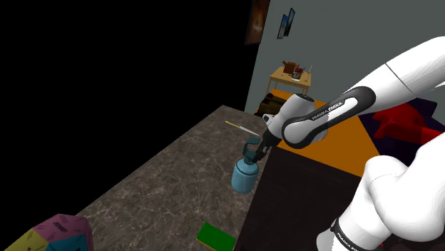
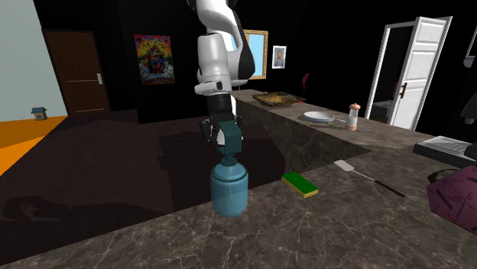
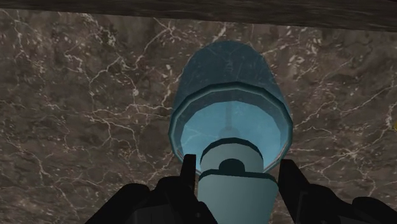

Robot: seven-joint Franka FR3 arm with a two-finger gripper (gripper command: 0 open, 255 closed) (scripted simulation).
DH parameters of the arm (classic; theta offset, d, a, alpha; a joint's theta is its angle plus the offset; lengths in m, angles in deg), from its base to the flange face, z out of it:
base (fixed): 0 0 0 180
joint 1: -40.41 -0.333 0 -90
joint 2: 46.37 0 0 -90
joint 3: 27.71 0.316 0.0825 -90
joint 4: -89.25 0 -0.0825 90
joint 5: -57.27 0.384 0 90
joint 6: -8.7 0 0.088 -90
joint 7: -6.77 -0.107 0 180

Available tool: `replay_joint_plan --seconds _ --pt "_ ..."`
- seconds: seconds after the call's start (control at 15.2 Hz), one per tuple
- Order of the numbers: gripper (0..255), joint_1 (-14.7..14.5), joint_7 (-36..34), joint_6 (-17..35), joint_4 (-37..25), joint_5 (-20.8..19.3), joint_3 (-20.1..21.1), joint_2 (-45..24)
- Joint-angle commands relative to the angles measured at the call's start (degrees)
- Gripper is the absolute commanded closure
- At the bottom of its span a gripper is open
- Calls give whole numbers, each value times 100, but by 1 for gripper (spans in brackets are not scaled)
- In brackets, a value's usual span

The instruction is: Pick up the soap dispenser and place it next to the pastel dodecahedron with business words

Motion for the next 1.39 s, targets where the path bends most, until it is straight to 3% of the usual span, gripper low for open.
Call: replay_joint_plan --seconds 0.0,0.33,0.73,1.32 --pt "255 0 -1 -1 2 0 0 -2" --pt "255 -2 2 1 2 1 -2 -4" --pt "255 329 -292 -665 -121 -323 293 538" --pt "255 547 -528 -1620 -417 -516 555 1199"
